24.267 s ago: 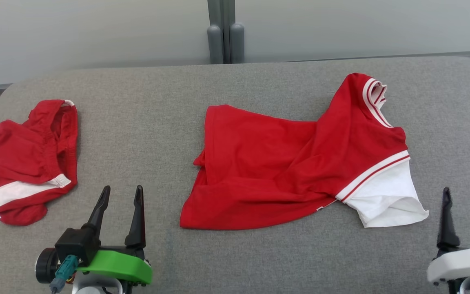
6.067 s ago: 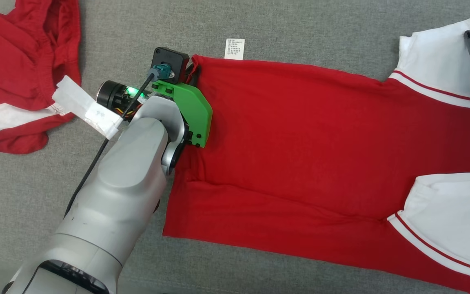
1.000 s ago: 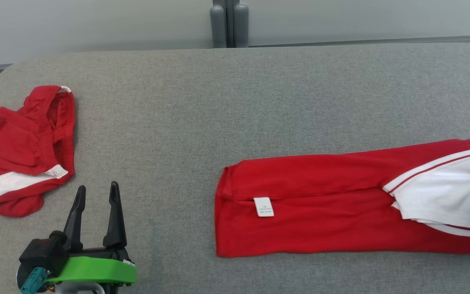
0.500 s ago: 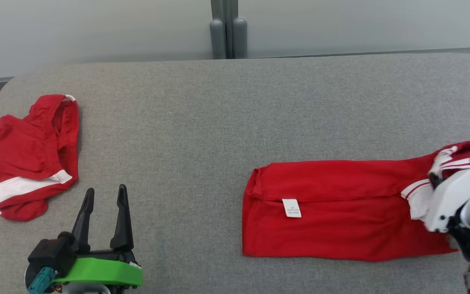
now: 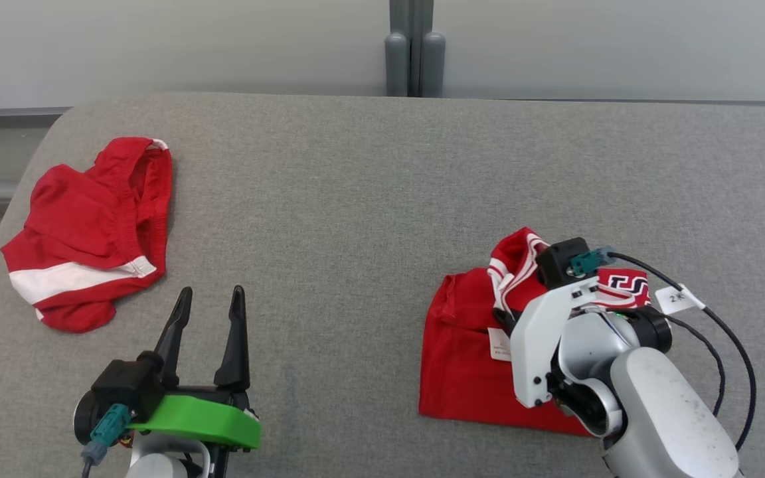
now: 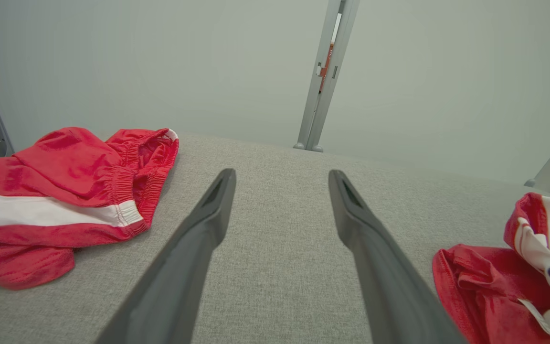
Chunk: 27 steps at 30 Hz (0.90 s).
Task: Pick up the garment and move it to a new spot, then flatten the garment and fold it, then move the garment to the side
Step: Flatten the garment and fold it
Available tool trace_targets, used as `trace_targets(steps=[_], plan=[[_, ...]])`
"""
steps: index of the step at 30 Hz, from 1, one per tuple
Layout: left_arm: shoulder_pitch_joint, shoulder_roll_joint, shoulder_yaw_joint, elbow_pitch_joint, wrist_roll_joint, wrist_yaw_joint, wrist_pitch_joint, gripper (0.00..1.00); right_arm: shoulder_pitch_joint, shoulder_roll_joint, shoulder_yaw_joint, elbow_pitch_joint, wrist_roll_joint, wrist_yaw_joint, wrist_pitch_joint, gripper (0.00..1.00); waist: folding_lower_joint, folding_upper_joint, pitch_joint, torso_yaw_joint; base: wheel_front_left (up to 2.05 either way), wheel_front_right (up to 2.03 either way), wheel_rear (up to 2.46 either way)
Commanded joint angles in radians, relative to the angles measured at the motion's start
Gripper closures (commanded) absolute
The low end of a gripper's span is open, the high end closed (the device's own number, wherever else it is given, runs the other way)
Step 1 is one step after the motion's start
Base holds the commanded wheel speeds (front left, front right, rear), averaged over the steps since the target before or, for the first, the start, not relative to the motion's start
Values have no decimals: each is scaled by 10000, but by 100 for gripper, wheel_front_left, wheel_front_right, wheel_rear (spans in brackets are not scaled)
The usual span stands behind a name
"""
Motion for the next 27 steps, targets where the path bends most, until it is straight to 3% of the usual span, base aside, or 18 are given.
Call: trace_targets(steps=[1,9,10,11,17,23,27], plan=[[-223,32,-106,70,69,-19,-3,0,-227,58,205,208,77,-1,-148,100,0,0,65,237,0,0,0],[-228,32,-410,212,-139,-19,-3,0,-579,249,1280,1154,591,-1,-519,100,0,0,135,628,0,0,0],[-214,32,-405,216,-141,-19,-3,0,-606,262,1361,1166,692,-1,-593,9,0,0,134,644,0,0,0],[-193,32,-382,216,-141,-19,-3,0,-640,271,1419,1142,842,-1,-714,0,0,0,129,655,0,0,0],[49,30,-112,144,-80,-21,-3,0,-757,282,1601,95,1690,-1,-1428,0,0,0,30,464,0,0,0],[130,29,113,69,-51,-19,-3,0,-366,-158,464,-1308,1435,-3,-2193,0,0,0,-81,75,0,0,0],[132,33,255,-11,-1,-19,-3,0,99,-410,-2,-1674,1486,0,-1802,0,0,0,-82,-228,0,0,0]])
